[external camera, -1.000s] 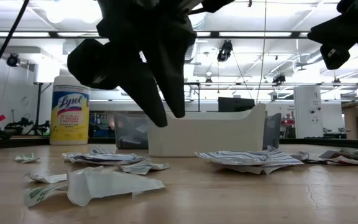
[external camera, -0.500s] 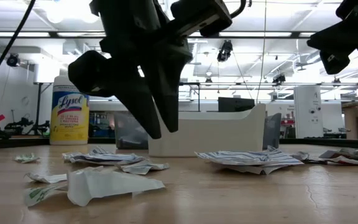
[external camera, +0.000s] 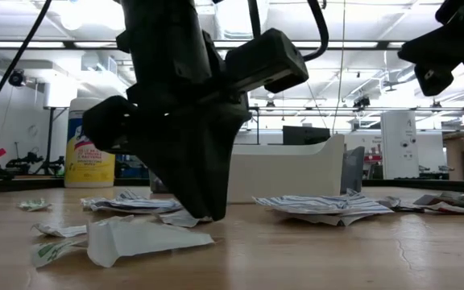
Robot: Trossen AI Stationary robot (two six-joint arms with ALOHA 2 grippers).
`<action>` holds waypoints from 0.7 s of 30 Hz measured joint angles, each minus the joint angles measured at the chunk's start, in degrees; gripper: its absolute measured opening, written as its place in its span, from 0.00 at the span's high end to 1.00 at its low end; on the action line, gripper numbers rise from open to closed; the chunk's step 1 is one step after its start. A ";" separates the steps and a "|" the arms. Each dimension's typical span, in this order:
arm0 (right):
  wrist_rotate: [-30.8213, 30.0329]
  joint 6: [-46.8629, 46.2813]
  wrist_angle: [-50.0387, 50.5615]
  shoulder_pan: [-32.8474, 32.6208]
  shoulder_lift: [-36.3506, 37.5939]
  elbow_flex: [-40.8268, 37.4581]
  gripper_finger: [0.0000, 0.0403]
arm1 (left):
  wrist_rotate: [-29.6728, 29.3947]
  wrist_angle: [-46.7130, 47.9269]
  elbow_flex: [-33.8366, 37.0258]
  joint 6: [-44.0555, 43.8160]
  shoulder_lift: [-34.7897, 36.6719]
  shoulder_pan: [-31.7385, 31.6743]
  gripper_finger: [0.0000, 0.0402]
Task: Pick & Place First Aid Supplies
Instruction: Put the alcohol pad into the bottom left black bin
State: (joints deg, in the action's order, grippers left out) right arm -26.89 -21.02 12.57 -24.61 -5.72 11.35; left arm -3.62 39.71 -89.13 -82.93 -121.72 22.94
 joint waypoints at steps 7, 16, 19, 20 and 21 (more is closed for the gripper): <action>0.00 -0.01 -0.07 0.01 0.02 0.18 0.87 | 0.53 1.52 -0.04 -0.92 -2.36 -0.11 0.79; 0.00 0.00 -0.03 0.01 0.00 0.18 0.87 | 3.19 2.44 0.15 -2.72 -6.11 -0.24 0.91; 0.00 -0.01 -0.02 0.00 0.00 0.18 0.87 | 3.23 2.33 0.18 -2.54 -5.86 -0.24 0.96; 0.00 -0.01 -0.01 0.01 0.00 0.18 0.87 | 3.28 2.27 0.18 -2.48 -5.80 -0.26 0.97; 0.00 -0.02 -0.01 -0.01 0.00 0.18 0.87 | 3.31 2.08 0.25 -2.48 -5.68 -0.36 0.99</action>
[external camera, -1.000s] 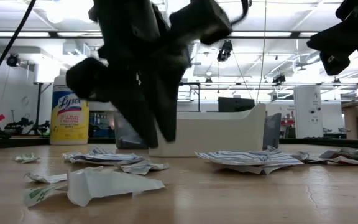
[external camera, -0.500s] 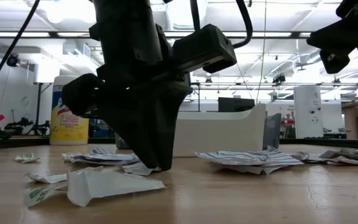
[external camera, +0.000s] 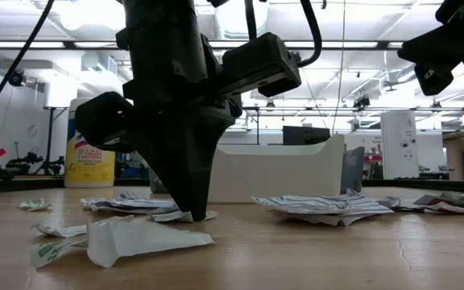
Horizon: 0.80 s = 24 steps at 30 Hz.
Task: Pick & Place First Aid Supplies
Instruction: Put the alcohol pad into the bottom left black bin
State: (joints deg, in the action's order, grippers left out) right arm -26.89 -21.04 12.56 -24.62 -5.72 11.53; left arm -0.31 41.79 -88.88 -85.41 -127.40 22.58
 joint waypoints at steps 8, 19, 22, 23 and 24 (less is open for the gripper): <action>0.00 0.00 0.04 0.00 0.00 0.02 0.87 | -0.68 -1.48 -0.08 1.14 3.13 -0.10 1.00; 0.02 0.00 0.04 0.00 0.00 0.04 0.87 | -5.37 1.21 -1.75 2.35 7.21 -0.10 1.00; 0.02 -0.02 0.04 0.00 0.00 0.04 0.87 | -5.40 1.14 -2.53 2.46 7.31 -0.06 1.00; 0.02 -0.02 0.04 0.02 0.00 0.04 0.87 | -5.36 0.88 -2.85 2.90 7.31 -0.02 1.00; 0.02 -0.02 0.04 0.01 0.00 0.04 0.87 | -5.20 0.69 -3.37 3.35 7.31 -0.02 1.00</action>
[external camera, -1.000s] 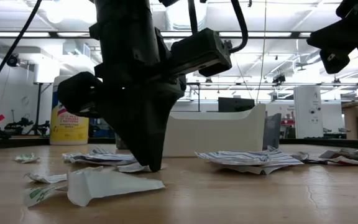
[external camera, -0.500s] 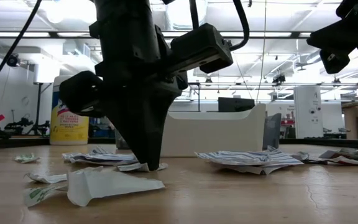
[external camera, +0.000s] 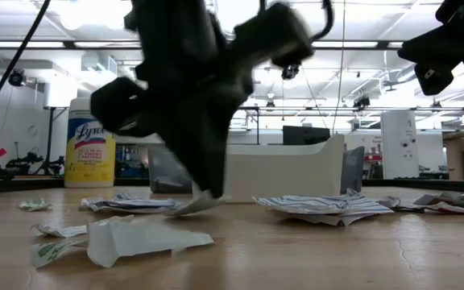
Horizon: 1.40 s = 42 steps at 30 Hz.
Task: Pick & Place First Aid Supplies
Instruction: Put the alcohol pad into the bottom left black bin
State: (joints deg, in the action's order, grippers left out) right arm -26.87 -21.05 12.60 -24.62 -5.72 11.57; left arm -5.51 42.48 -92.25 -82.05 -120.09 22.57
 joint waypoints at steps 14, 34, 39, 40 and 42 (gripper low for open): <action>0.04 -0.01 -0.03 -0.01 0.00 0.00 0.87 | -6.01 0.25 -13.53 12.50 5.74 0.04 1.00; -0.04 0.04 -0.02 0.02 0.02 0.00 0.87 | -34.69 13.06 -15.26 36.24 16.48 -7.89 1.00; -0.07 0.02 -0.02 -0.01 0.00 0.00 0.87 | -33.15 18.28 -15.14 43.94 16.26 -13.96 1.00; -0.07 0.02 -0.03 0.02 0.00 0.00 0.87 | -32.61 19.03 -14.91 45.64 16.23 -15.18 1.00; -0.07 0.03 -0.04 0.00 0.00 0.00 0.87 | -30.98 19.73 -14.06 49.42 16.17 -17.82 1.00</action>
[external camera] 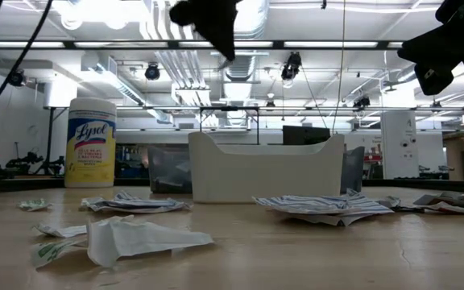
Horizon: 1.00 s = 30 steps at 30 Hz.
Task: Pick & Place First Aid Supplies
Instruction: Put the alcohol pad into the bottom left black bin
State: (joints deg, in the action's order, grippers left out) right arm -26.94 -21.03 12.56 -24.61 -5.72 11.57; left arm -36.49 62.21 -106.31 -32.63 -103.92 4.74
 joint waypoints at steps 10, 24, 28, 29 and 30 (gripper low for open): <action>-0.02 0.01 0.02 -0.01 0.00 0.00 0.87 | 12.90 -1.16 7.46 15.94 -0.08 -13.44 1.00; -0.09 0.01 0.02 0.01 0.00 0.00 0.87 | 33.14 -13.82 24.94 23.69 -0.13 -23.44 1.00; -0.11 0.01 0.02 0.00 0.00 0.00 0.87 | 34.47 -14.84 27.96 23.99 -0.13 -23.81 1.00; -0.11 0.01 0.00 0.01 0.00 0.00 0.87 | 34.49 -14.98 28.32 23.97 -0.13 -23.83 1.00; -0.12 0.01 0.02 0.01 0.00 0.00 0.87 | 34.52 -15.33 28.63 23.99 -0.13 -23.84 1.00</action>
State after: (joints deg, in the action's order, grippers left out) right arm -27.06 -21.02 12.58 -24.60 -5.72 11.57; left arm -1.97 46.87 -77.68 -8.64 -104.05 -19.09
